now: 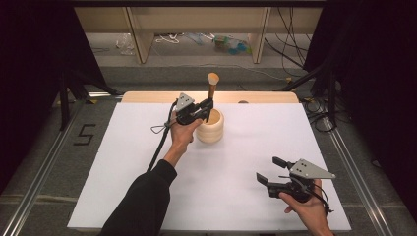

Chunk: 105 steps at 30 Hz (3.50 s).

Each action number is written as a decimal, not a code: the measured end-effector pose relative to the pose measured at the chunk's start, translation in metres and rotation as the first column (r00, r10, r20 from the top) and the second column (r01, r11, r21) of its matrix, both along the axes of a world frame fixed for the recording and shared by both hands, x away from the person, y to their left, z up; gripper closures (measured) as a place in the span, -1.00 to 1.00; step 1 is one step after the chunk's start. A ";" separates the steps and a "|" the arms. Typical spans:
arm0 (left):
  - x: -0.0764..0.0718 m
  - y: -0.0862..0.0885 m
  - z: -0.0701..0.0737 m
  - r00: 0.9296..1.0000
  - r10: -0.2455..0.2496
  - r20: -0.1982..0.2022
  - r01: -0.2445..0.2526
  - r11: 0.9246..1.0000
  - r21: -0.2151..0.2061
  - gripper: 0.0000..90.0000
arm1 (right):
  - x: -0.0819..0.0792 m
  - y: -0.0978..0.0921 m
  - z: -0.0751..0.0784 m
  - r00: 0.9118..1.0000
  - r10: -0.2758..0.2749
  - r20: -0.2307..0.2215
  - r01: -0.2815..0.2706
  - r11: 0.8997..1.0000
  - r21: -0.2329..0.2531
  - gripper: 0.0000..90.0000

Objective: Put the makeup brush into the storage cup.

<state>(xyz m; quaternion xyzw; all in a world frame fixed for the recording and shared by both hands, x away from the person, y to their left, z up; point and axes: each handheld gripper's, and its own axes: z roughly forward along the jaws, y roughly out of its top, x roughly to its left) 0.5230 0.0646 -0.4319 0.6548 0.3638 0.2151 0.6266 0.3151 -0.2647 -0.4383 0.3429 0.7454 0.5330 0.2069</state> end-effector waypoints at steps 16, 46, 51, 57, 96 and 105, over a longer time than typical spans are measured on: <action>0.000 0.000 -0.010 1.000 0.002 -0.009 -0.002 1.000 0.010 0.65 | 0.000 0.000 0.000 1.000 0.001 -0.001 -0.001 1.000 -0.005 -0.57; -0.001 0.004 -0.017 1.000 0.007 -0.020 -0.006 0.998 0.057 0.45 | 0.000 0.001 -0.001 1.000 0.008 0.001 -0.008 1.000 0.008 -0.57; -0.001 0.007 -0.014 1.000 0.013 -0.016 -0.012 0.999 0.052 0.41 | 0.001 0.002 -0.001 1.000 0.007 0.005 -0.007 1.000 0.015 -0.57; -0.001 0.008 -0.014 1.000 0.009 -0.018 -0.008 0.999 0.050 0.42 | 0.001 0.002 -0.001 1.000 0.006 0.004 -0.006 1.000 0.017 -0.57; -0.026 0.042 0.015 0.995 -0.046 -0.087 0.050 0.998 0.044 -0.06 | 0.000 0.000 -0.001 1.000 -0.005 0.002 0.005 1.000 -0.005 -0.57; -0.039 0.058 0.015 0.994 -0.056 -0.091 0.061 0.996 0.057 -0.14 | 0.000 0.000 -0.001 1.000 -0.007 0.002 0.007 1.000 -0.006 -0.57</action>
